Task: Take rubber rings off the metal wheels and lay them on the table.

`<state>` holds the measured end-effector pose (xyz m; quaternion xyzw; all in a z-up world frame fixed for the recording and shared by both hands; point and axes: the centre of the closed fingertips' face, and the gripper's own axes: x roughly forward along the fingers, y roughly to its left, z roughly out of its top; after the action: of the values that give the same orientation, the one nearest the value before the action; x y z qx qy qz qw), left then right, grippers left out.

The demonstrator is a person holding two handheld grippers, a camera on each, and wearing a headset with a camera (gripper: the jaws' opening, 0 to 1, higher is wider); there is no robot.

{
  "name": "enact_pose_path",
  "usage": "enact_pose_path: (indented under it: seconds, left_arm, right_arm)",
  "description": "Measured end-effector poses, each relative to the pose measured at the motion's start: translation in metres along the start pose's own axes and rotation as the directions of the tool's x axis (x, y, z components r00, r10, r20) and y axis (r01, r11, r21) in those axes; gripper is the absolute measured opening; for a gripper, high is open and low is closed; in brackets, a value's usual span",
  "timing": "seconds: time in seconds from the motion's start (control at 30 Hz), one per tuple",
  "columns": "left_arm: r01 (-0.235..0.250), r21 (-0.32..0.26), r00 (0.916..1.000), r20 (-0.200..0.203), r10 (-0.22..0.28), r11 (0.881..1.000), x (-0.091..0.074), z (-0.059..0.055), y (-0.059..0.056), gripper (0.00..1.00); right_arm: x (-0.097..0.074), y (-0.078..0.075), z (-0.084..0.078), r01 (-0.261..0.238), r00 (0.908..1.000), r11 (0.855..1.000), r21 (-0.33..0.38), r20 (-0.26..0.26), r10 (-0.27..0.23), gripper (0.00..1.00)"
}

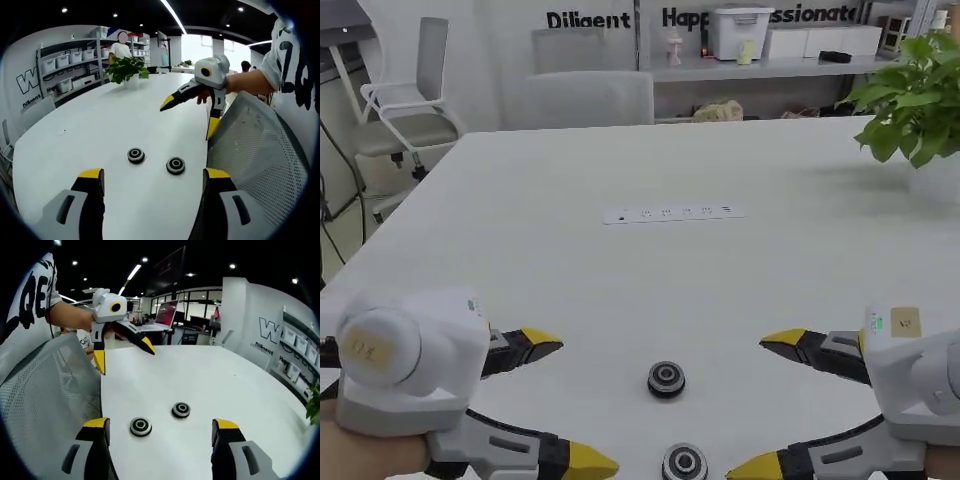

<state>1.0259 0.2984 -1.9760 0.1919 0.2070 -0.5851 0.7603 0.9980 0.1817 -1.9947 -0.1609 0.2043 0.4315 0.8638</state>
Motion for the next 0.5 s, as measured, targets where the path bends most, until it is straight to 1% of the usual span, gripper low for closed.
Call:
enact_pose_path:
  seconds: [0.17, 0.27, 0.5]
  left_arm:
    - [0.01, 0.005, 0.9999, -0.01, -0.009, 1.0, 0.004, -0.002, 0.001, 0.75]
    - [0.014, 0.004, 0.9999, -0.01, -0.014, 1.0, 0.007, -0.002, 0.002, 0.74]
    - [0.031, 0.012, 0.9994, -0.014, -0.031, 0.999, 0.013, -0.002, -0.001, 0.72]
  right_arm:
    - [0.005, 0.002, -0.002, -0.021, 0.9998, 1.0, -0.013, -0.001, 0.021, 0.81]
    - [0.008, 0.004, -0.002, -0.035, 0.9994, 0.999, -0.021, -0.004, 0.035, 0.8]
    - [0.016, 0.007, -0.004, -0.061, 0.9981, 0.998, -0.019, -0.002, 0.061, 0.77]
